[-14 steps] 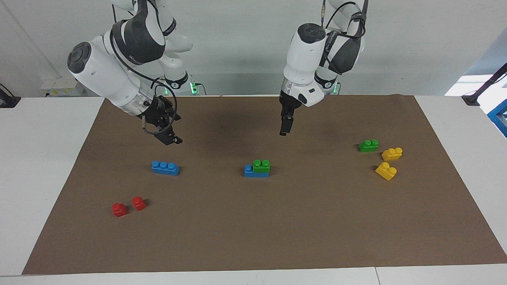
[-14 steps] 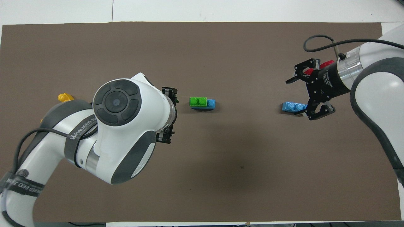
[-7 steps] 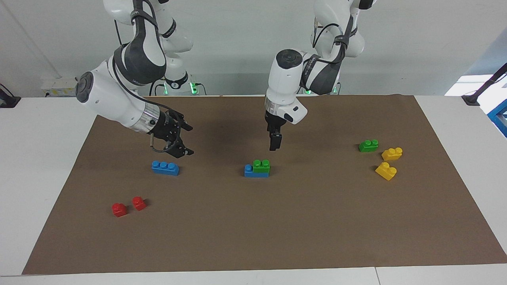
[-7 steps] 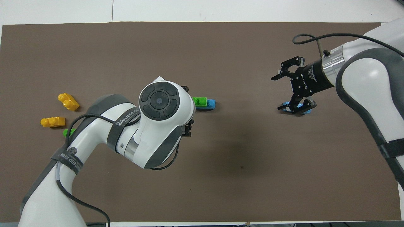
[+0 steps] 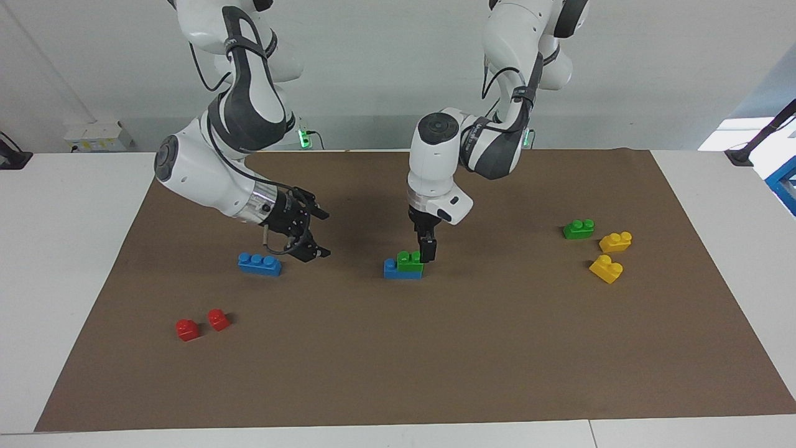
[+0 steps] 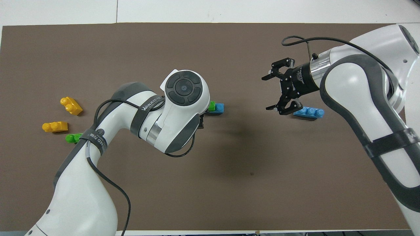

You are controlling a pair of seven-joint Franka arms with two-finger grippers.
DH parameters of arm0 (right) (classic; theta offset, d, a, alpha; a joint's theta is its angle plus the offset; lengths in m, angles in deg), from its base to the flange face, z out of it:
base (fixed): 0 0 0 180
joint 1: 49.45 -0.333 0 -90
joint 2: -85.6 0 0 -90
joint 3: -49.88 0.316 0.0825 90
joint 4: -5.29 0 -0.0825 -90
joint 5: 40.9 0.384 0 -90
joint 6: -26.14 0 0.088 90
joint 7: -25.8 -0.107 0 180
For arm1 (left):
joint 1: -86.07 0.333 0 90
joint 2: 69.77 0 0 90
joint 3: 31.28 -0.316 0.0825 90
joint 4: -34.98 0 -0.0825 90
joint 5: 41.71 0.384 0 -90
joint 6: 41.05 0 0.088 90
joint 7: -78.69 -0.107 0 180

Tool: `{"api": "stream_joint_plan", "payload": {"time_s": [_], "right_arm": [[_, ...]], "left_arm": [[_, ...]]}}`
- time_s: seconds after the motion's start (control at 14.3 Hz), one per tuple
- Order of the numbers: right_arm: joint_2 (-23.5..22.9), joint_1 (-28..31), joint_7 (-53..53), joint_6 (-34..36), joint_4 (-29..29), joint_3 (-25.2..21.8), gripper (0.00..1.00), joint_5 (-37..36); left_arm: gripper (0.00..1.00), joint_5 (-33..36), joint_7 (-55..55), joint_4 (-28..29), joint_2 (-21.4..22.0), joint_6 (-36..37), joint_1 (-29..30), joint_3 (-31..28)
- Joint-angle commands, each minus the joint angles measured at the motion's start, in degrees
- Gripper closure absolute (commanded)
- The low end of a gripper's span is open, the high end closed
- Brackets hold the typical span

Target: Remove green block with left arm and hold with right

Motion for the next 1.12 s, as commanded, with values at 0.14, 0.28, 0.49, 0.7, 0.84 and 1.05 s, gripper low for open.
{"api": "stream_joint_plan", "payload": {"time_s": [0.14, 0.28, 0.49, 0.7, 0.84, 1.05], "right_arm": [[-0.22, -1.69, 1.99, -6.18, -3.64, 0.1, 0.01, 3.44], [-1.18, -2.56, 2.17, -6.88, -3.81, 0.1, 0.01, 3.44], [-1.36, -3.18, 3.21, -8.73, -5.66, 0.1, 0.01, 3.44], [-2.24, -3.18, 4.54, -9.78, -6.36, 0.1, 0.01, 4.67], [-3.2, -4.23, 4.63, -11.36, -6.37, 0.1, 0.01, 4.85], [-4.43, -5.37, 4.72, -13.12, -6.37, 0.1, 0.01, 5.99]], "left_arm": [[0.0, 1.54, 2.4, -1.13, -2.08, -1.92, -0.86, -0.71], [0.0, 1.98, 3.36, -1.04, -2.61, -2.1, -0.95, -0.71], [0.0, 2.33, 5.3, 0.09, -2.7, -4.64, -1.04, -0.71], [0.0, 2.33, 5.3, 0.63, -2.79, -6.05, -1.04, -0.71], [0.0, 2.51, 5.3, 0.63, -2.88, -6.49, -0.95, -0.8], [0.0, 2.69, 5.3, 1.68, -2.88, -7.55, -0.95, -0.8]]}}
